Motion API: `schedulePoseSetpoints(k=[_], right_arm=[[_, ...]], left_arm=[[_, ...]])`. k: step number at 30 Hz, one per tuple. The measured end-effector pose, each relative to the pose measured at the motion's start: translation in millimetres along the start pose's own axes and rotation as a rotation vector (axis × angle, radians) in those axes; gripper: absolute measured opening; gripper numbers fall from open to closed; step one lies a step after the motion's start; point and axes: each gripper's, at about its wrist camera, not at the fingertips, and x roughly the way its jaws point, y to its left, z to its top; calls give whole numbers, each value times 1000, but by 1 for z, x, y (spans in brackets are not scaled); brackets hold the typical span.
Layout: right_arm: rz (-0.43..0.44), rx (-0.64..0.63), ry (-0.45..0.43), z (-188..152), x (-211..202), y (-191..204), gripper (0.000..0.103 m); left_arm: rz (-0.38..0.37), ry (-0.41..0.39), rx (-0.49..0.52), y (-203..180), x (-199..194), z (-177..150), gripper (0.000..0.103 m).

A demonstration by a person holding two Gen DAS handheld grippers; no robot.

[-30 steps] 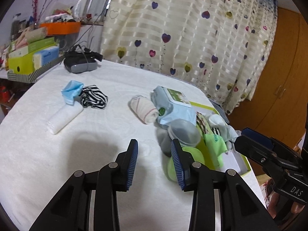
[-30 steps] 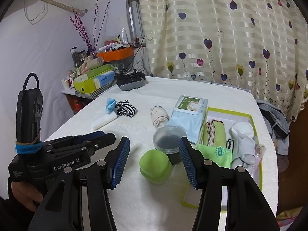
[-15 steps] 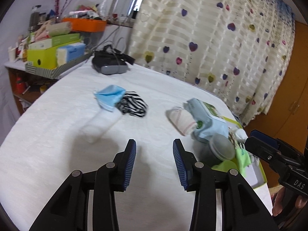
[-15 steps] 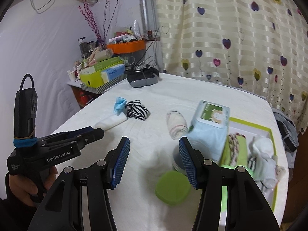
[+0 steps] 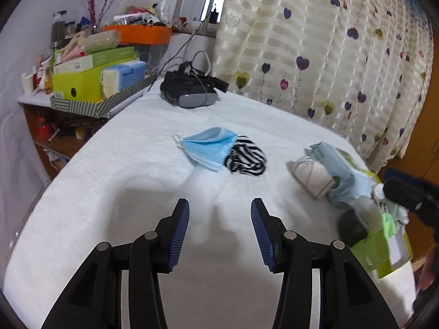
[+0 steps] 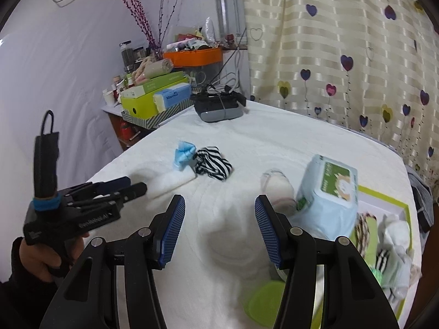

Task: Organize soft objects
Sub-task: 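Grasp the white roll with the left tool while the right tool grasps the blue mask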

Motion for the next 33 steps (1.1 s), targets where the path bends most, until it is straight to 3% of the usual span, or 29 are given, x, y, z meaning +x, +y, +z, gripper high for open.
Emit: schedulePoseSetpoints(k=[15, 19, 23, 33], right_arm=[[45, -35, 48, 21, 42, 22, 54], [43, -17, 54, 22, 47, 17, 54], [42, -10, 60, 25, 52, 16, 54], [57, -56, 72, 41, 69, 36, 54]], left_arm=[[12, 128, 152, 10, 67, 7, 50], [22, 167, 124, 16, 78, 8, 48], [19, 157, 106, 19, 73, 7, 24], [-51, 98, -70, 43, 15, -16, 22]])
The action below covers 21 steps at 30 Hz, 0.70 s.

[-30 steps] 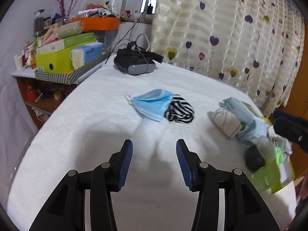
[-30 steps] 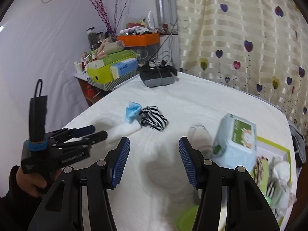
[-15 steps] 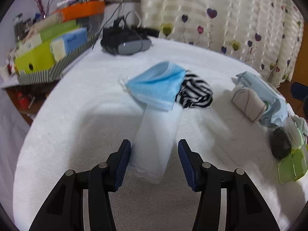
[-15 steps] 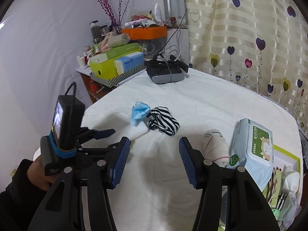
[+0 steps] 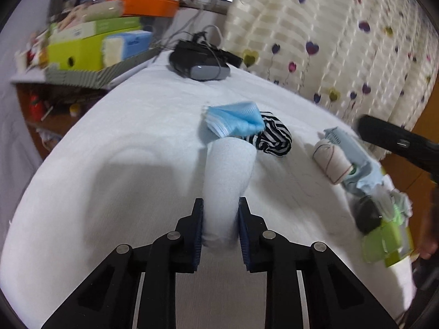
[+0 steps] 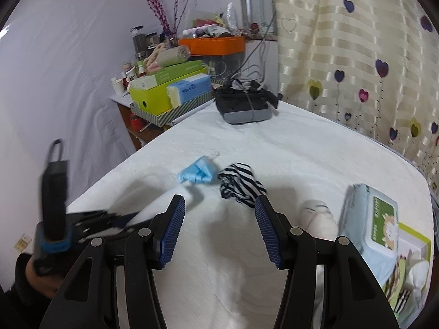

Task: Organize soft objects
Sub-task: 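Grasp the white roll with the left tool while the right tool grasps the blue mask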

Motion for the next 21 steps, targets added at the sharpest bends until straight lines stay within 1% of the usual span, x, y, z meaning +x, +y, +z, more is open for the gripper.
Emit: schedulePoseSetpoints(k=[4, 8, 11, 16, 21], right_arm=[[22, -11, 30, 3, 20, 13, 54], [34, -14, 73, 2, 49, 24, 54], [27, -30, 103, 5, 72, 30, 54], [9, -22, 158, 10, 113, 30, 54], [-3, -26, 193, 8, 134, 33, 53]], left_arm=[[5, -31, -53, 13, -23, -13, 22], [18, -55, -90, 26, -35, -17, 22], [35, -72, -92, 31, -40, -19, 22], [29, -87, -109, 40, -44, -20, 22], [27, -92, -127, 49, -44, -20, 22]])
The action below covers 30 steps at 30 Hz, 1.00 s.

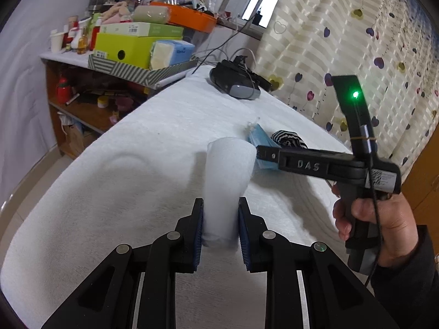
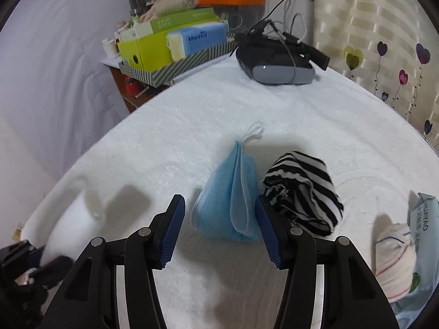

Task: Organize soft objects
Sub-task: 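Grasp the white roll with the left tool while the right tool grasps the blue mask, then carry the white roll and blue mask over the green-rimmed box with both tools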

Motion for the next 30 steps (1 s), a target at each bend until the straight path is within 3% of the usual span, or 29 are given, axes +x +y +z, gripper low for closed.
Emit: schedulePoseSetpoints(k=[3, 7, 12, 20, 30], right_arm=[[-15, -22, 1, -2, 3, 3, 40], [-48, -41, 18, 0, 11, 6, 38], [-86, -59, 17, -2, 9, 8, 21], [-21, -36, -58, -21, -38, 8, 20], [54, -8, -191, -58, -125, 5, 20]], left_arm=[[-1, -5, -8, 4, 1, 1, 22], [-6, 1, -21, 5, 4, 1, 22], [-6, -3, -20, 4, 3, 1, 22], [-8, -34, -11, -10, -11, 0, 22], [-33, -84, 25, -55, -36, -3, 22]])
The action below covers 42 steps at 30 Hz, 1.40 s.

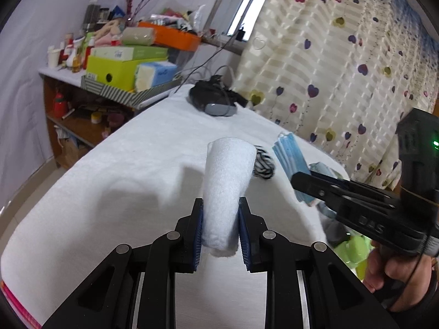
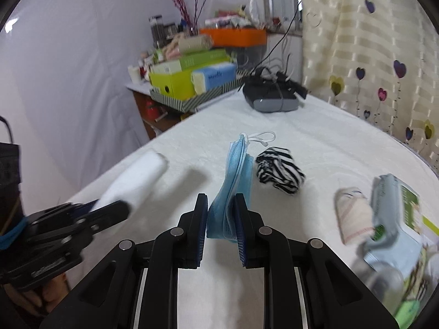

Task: Organize soft objects
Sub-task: 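Carry the white roll and blue mask over the green-rimmed box with both tools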

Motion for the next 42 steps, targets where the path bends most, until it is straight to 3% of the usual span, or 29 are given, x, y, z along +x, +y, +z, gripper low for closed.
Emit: schedulePoseSetpoints(k=[22, 42], right_arm=[[-95, 119, -211, -52, -159, -57, 20], [-234, 259, -278, -105, -227, -125, 20]], left_arm=[[-169, -28, 183, -146, -39, -17, 22], [-294, 26, 287, -234, -28, -41, 22]])
